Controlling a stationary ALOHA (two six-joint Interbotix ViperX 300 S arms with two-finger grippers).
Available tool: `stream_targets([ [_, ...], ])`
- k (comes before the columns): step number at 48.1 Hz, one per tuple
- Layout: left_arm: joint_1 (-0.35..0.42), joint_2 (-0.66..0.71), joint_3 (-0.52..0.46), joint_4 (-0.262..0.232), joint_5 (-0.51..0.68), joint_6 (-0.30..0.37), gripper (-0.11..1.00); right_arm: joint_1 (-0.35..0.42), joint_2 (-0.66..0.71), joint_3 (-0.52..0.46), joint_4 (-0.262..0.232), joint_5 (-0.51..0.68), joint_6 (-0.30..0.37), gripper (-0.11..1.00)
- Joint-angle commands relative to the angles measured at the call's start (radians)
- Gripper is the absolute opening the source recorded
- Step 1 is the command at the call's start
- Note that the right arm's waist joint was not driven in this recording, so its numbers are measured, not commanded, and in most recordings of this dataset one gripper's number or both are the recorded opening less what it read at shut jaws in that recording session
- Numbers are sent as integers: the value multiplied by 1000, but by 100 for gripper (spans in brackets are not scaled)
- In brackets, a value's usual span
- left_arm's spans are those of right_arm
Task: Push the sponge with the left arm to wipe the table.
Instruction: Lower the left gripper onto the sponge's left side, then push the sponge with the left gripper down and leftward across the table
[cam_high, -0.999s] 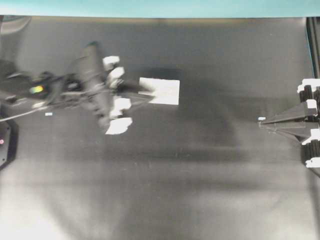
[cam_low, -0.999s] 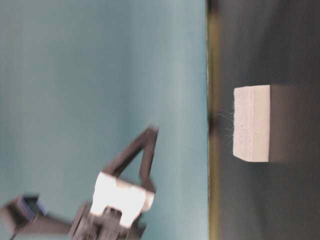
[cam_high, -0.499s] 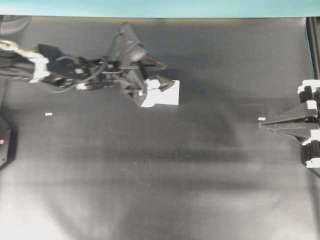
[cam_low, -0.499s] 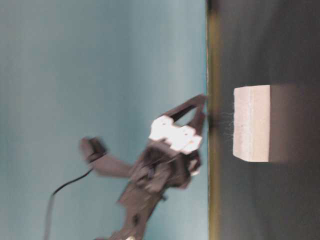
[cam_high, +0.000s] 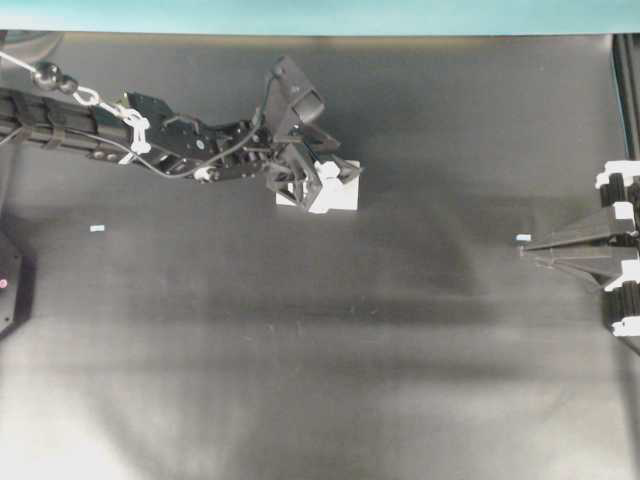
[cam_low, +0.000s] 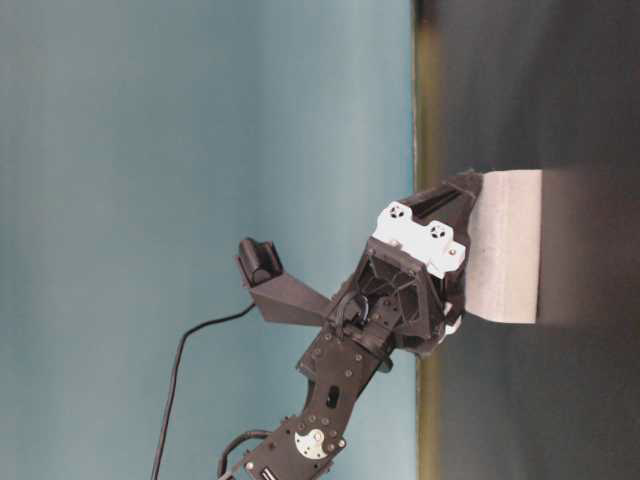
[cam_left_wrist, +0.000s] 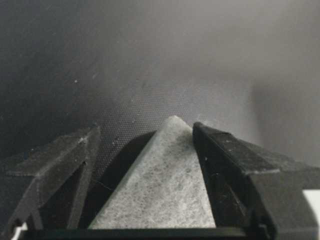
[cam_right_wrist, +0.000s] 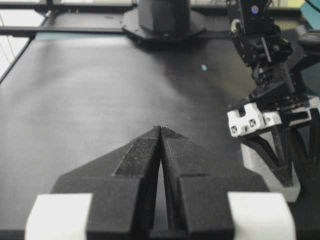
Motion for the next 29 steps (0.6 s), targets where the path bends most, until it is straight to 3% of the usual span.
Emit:
stream_targets([
  [1, -5, -8, 17, 3, 0, -12, 70, 0, 6, -6, 2, -5, 3, 0],
  [23, -71, -71, 97, 3, 0, -34, 70, 0, 5, -3, 2, -5, 2, 0],
  [29, -103, -97, 121, 3, 2, -67, 70, 0, 6, -2, 2, -5, 2, 0],
])
